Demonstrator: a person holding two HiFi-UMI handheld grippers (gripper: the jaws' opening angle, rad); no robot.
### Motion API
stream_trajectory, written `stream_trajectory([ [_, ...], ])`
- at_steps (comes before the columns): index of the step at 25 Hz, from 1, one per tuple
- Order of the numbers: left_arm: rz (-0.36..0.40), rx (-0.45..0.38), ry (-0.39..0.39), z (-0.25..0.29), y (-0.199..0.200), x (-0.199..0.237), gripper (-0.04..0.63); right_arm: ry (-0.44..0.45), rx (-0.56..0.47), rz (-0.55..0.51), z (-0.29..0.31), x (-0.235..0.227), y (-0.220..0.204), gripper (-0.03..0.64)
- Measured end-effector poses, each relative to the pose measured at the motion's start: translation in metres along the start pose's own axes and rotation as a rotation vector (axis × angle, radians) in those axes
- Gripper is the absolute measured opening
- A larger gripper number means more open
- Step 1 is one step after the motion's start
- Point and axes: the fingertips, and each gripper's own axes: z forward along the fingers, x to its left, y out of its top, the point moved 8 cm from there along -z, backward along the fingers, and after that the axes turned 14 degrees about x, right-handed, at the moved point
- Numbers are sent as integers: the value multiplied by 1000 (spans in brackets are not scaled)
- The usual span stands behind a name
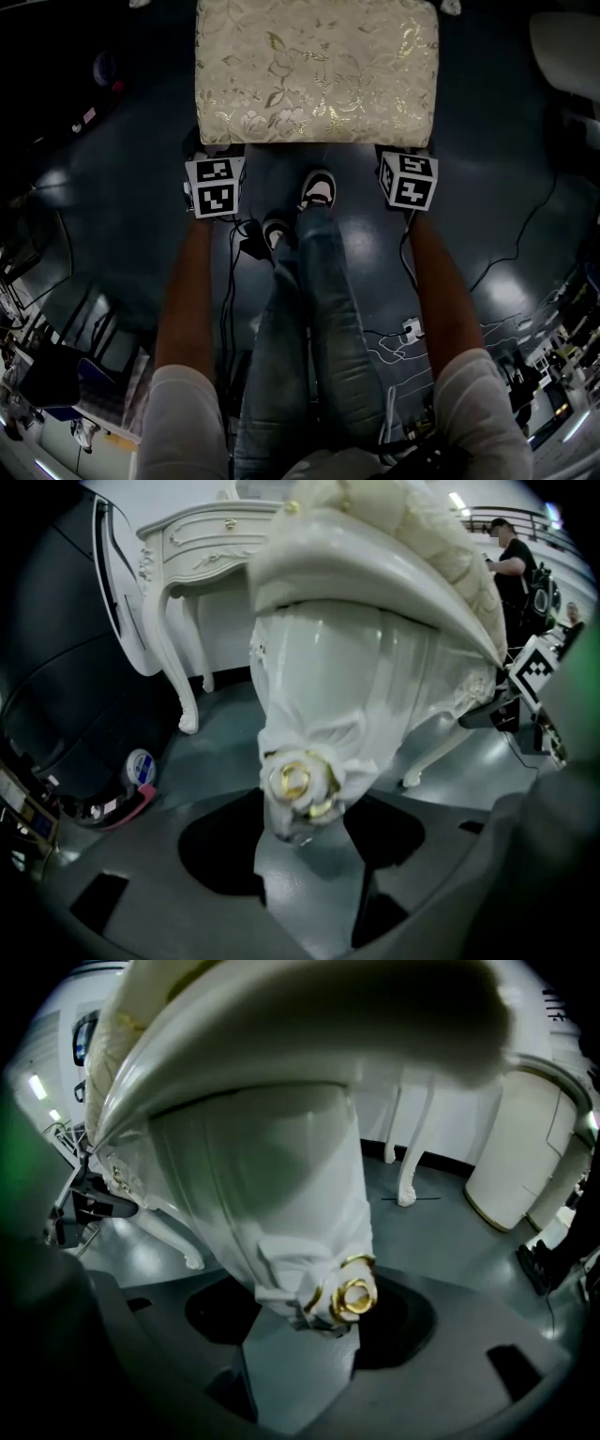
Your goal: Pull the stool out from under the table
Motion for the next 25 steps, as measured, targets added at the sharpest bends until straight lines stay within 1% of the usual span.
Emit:
stream_trajectory([
  [7,-190,56,46,-22,-35,1,258,-10,9,39,-8,0,-7,264],
  [8,-212,55,56,-28,-39,1,239,-12,11,46,-10,-1,-9,264],
  [10,-237,44,86,-39,-44,0,107,-20,17,64,-14,-3,-14,264],
  [11,-241,38,94,-43,-45,-1,79,-24,19,75,-17,-4,-17,264],
  [13,-238,37,85,-47,-46,-3,55,-30,25,95,-20,-5,-23,264],
  [14,-232,42,72,-47,-47,-5,19,-33,27,103,-21,-4,-26,264],
  [16,-216,56,25,-45,-48,-9,11,-38,32,117,-23,-1,-33,264],
  [19,-223,52,-47,-45,-47,-15,9,-44,40,124,-27,8,-43,260],
  [20,-226,47,-61,-47,-47,-17,9,-51,48,124,-29,11,-46,240],
  [22,-223,39,-78,-53,-46,-21,9,-69,71,123,-36,17,-51,177],
  [25,-201,30,-86,-68,-44,-25,9,-104,78,133,-53,23,-54,88],
])
